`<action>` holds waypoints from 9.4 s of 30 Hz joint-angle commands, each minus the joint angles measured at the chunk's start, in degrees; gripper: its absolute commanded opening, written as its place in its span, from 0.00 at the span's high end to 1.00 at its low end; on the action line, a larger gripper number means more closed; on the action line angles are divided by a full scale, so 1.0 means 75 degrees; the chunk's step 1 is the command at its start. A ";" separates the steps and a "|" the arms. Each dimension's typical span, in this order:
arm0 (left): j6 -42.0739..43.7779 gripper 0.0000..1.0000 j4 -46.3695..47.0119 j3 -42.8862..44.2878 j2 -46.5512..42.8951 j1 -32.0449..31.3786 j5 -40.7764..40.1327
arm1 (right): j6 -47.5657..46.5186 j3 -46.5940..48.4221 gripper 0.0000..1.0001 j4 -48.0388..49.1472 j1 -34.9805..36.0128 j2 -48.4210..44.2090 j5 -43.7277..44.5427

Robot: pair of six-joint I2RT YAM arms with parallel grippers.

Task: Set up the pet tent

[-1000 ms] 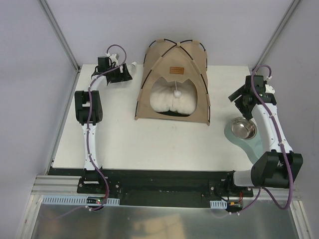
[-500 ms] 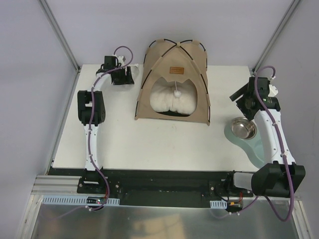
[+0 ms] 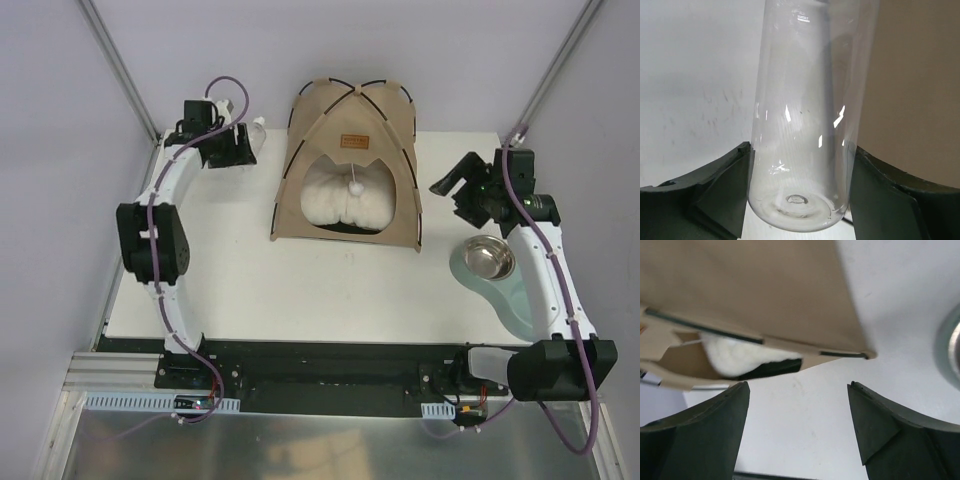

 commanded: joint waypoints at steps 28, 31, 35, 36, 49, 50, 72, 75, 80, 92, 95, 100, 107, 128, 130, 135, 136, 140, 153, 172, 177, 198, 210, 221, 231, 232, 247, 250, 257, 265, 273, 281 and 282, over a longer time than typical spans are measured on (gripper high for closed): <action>-0.0950 0.68 0.0155 -0.2771 -0.7360 -0.1853 0.4075 | 0.0946 0.3699 0.11 0.3846 0.4120 0.1067 -0.1779; -0.0891 0.68 0.0155 -0.2771 -0.7290 -0.1994 0.4099 | 0.0757 0.3793 0.12 0.3775 0.4507 0.1302 -0.1451; -0.0879 0.68 0.0155 -0.2748 -0.7266 -0.2088 0.4146 | 0.0663 0.3981 0.20 0.3553 0.4824 0.1595 -0.1064; -0.0856 0.68 0.0155 -0.2760 -0.7255 -0.2100 0.4099 | 0.0663 0.3981 0.23 0.3552 0.4871 0.1630 -0.1028; -0.0996 0.12 0.0365 -0.3028 -0.7559 -0.2124 0.3305 | 0.1178 0.3303 0.98 0.3786 0.5141 0.1268 -0.0091; -0.1275 0.02 0.0564 -0.3180 -0.7652 -0.2124 0.2803 | 0.1306 0.3151 0.99 0.3868 0.5118 0.1186 0.0107; -0.2755 0.01 0.1996 -0.3100 -0.7232 -0.2124 0.4283 | 0.0339 0.4273 1.00 0.1152 0.4613 0.1548 -0.2996; -0.2766 0.01 0.1949 -0.3018 -0.7021 -0.2135 0.5093 | -0.0250 0.4684 1.00 0.0542 0.4754 0.1736 -0.3196; -0.3082 0.01 0.1972 -0.3076 -0.6599 -0.2369 0.5634 | -0.0333 0.4591 1.00 0.0961 0.4988 0.1888 -0.3406; -0.3656 0.23 0.1984 -0.3053 -0.5955 -0.2839 0.6196 | -0.0813 0.5106 0.97 0.0974 0.5200 0.2392 -0.3852; -0.3762 0.37 0.1995 -0.3006 -0.5826 -0.2839 0.6524 | -0.0790 0.5106 0.95 0.0986 0.5211 0.2404 -0.3736; -0.3622 0.56 0.2066 -0.2877 -0.5837 -0.2839 0.6210 | -0.0650 0.4838 0.45 0.1207 0.5223 0.2066 -0.3070; -0.3680 0.65 0.2147 -0.2573 -0.5942 -0.2839 0.4349 | 0.0298 0.2883 0.01 0.3454 0.5200 0.0332 -0.0819; -0.8460 0.74 0.3402 -0.2982 -0.6915 -0.2850 -0.3412 | -0.0203 0.0853 0.01 0.6855 0.6500 0.0400 0.0577; -0.8636 0.75 0.3402 -0.3041 -0.7020 -0.2850 -0.3436 | -0.0158 0.0677 0.01 0.7463 0.6535 0.0470 0.0613; -0.9152 0.74 0.3425 -0.3205 -0.7161 -0.2850 -0.3343 | -0.0028 0.0676 0.01 0.8344 0.6571 0.0751 0.0437; -0.9222 0.75 0.3425 -0.3228 -0.7173 -0.2850 -0.3308 | -0.0005 0.0677 0.01 0.8438 0.6559 0.0775 0.0437; -0.9445 0.75 0.3425 -0.3310 -0.7196 -0.2850 -0.3214 | 0.0124 0.0828 0.01 0.8685 0.6571 0.0939 0.0285; -0.9738 0.72 0.3460 -0.3580 -0.7220 -0.2850 -0.3084 | 0.0628 0.1262 0.35 0.8158 0.6571 0.1279 0.0566; -0.5839 0.01 0.3191 -0.3404 -0.7723 -0.2850 -0.2090 | -0.0765 0.2433 0.67 0.4318 0.6278 -0.0407 0.2848; -0.4655 0.01 0.2723 -0.3229 -0.7829 -0.2850 -0.1890 | -0.0943 0.3663 0.73 0.1401 0.6032 -0.0642 0.4979; -0.3094 0.01 0.0438 -0.3381 -0.7934 -0.2839 -0.1960 | -0.0789 0.5176 0.73 -0.5915 -0.0411 0.0257 0.4354; -0.3223 0.01 -0.0395 -0.3604 -0.7935 -0.2839 -0.1819 | -0.1422 0.3514 0.71 -0.5975 -0.2043 0.0693 0.3869; -0.3024 0.01 -0.0606 -0.3147 -0.7384 -0.2839 -0.1807 | -0.1294 0.2132 0.71 -0.5145 -0.2909 0.0635 0.3650; -0.2626 0.01 -0.0829 -0.2924 -0.7196 -0.2827 -0.2205 | -0.1165 0.1402 0.71 -0.4347 -0.3531 0.0587 0.3085; -0.2602 0.01 -0.0840 -0.2889 -0.7185 -0.2827 -0.2264 | -0.1153 0.1519 0.71 -0.4346 -0.3554 0.0634 0.3120; -0.2496 0.01 -0.0911 -0.2760 -0.7044 -0.2768 -0.2429 | -0.1024 0.1990 0.74 -0.4182 -0.3637 0.1092 0.2887; -0.2496 0.01 -0.0923 -0.2725 -0.7009 -0.2768 -0.2428 | -0.1012 0.1686 0.74 -0.4019 -0.3637 0.1068 0.2828; -0.2461 0.01 -0.0993 -0.2631 -0.6939 -0.2745 -0.2464 | -0.1036 0.1205 0.74 -0.3796 -0.3730 0.1185 0.2769; -0.2391 0.01 -0.1005 -0.2490 -0.6880 -0.2745 -0.2487 | -0.1129 0.1601 0.69 -0.3713 -0.4257 0.1829 0.1786; -0.2344 0.01 -0.1016 -0.2467 -0.6892 -0.2745 -0.2487 | -0.1212 0.2059 0.59 -0.3995 -0.4527 0.2767 0.1046; -0.2321 0.01 -0.1075 -0.2490 -0.6927 -0.2745 -0.2698 | -0.1785 0.2784 0.50 -0.4427 -0.4527 0.3551 0.1188; -0.2332 0.01 -0.1063 -0.2490 -0.6927 -0.2745 -0.2698 | -0.1832 0.2948 0.53 -0.4568 -0.4550 0.3669 0.1117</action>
